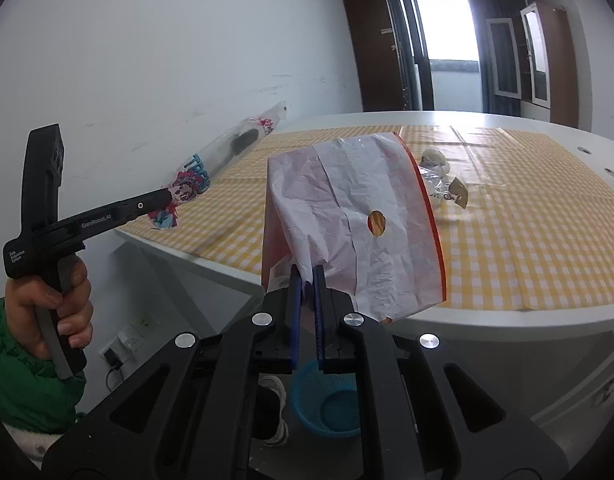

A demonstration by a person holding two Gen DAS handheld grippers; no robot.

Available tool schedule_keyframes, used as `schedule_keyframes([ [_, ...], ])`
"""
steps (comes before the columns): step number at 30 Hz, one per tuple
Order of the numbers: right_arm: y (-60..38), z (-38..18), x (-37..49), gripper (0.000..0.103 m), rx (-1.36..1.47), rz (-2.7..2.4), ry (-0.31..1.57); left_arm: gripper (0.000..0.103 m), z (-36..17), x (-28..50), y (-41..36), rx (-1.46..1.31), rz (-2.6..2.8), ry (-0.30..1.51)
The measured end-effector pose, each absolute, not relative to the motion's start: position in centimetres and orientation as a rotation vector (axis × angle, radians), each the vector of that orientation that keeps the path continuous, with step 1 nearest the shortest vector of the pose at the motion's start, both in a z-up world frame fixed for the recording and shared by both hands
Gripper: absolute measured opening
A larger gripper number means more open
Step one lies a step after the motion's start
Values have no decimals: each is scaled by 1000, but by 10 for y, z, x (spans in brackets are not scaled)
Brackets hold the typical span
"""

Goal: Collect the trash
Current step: 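Carry the paper bag and clear wrapper down over the blue wastebasket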

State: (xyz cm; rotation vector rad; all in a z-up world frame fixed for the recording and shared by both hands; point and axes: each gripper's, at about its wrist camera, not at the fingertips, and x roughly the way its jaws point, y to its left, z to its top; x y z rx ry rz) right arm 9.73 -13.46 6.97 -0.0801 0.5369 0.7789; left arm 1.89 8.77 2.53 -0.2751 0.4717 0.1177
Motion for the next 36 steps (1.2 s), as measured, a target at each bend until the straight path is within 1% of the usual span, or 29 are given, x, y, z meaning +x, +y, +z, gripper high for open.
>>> schedule_keyframes([
  [5,-143,70,69,5,-86,808,546,11,21,-13,64,-288,24,482],
  [10,-156,53,45,5,-94,825,600,11,-3,-45,45,-253,-37,535],
  [21,-164,11,14,5,-133,819,709,11,-58,-81,34,-236,-126,682],
  [26,-160,-25,28,5,-122,810,809,11,-99,-63,44,-261,-69,790],
  [32,-146,-69,54,5,-128,785,899,11,-147,-33,62,-361,-48,893],
  [36,-133,-97,74,5,-130,763,947,11,-184,-13,80,-498,-47,968],
])
